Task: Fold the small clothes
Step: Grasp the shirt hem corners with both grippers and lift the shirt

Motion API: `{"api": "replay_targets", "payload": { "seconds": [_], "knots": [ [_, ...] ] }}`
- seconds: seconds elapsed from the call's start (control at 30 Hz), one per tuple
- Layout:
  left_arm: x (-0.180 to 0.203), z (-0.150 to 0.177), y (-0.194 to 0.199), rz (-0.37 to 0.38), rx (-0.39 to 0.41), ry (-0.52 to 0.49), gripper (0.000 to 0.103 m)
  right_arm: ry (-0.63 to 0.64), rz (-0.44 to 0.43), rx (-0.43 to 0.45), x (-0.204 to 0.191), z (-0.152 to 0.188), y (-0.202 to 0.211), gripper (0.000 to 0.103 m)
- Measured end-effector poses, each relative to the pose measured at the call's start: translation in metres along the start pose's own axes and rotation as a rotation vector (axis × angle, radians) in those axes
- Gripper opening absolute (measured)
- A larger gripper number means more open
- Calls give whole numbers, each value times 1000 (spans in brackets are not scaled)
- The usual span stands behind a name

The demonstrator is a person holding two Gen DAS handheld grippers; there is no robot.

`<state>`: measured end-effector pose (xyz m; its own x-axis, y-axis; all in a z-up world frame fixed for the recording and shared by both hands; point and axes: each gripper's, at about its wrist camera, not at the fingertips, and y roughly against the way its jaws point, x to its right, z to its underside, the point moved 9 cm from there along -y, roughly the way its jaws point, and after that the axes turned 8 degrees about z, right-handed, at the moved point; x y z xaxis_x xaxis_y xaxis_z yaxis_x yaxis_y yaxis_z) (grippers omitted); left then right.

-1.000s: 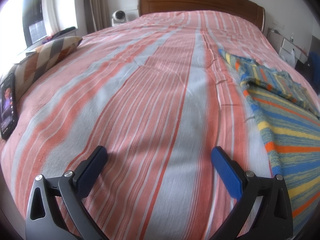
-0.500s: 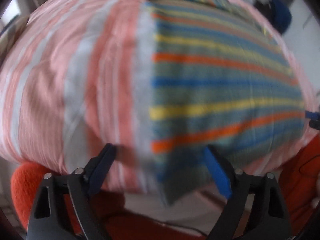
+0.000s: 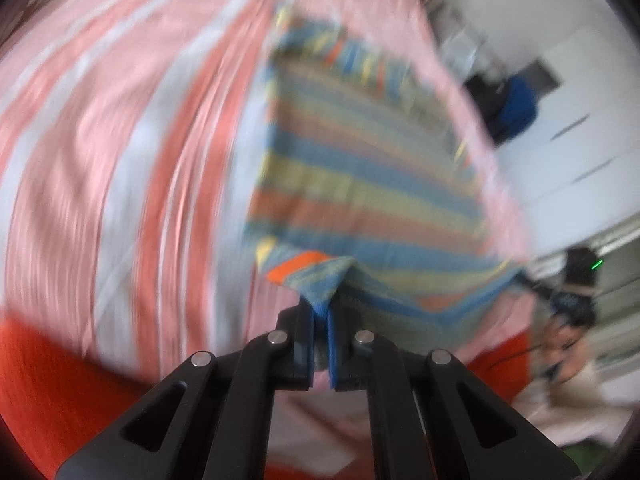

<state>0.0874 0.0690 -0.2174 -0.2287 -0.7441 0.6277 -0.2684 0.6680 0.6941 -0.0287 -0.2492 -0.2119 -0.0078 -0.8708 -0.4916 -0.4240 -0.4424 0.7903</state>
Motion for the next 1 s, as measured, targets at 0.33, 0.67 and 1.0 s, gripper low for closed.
{"api": "replay_targets", "payload": {
  "seconds": [0.33,0.67,1.0],
  "knots": [
    [-13,-234,-85,-54,142,-41,2,-33,34,243,33,-207,-45,6],
    [-64,-322,-137,-171,270,103,62,-171,146,330,116,-361,-112,32],
    [-51,-172,-117,-205,35,-115,79,7,85,156,74,-216,-65,71]
  ]
}}
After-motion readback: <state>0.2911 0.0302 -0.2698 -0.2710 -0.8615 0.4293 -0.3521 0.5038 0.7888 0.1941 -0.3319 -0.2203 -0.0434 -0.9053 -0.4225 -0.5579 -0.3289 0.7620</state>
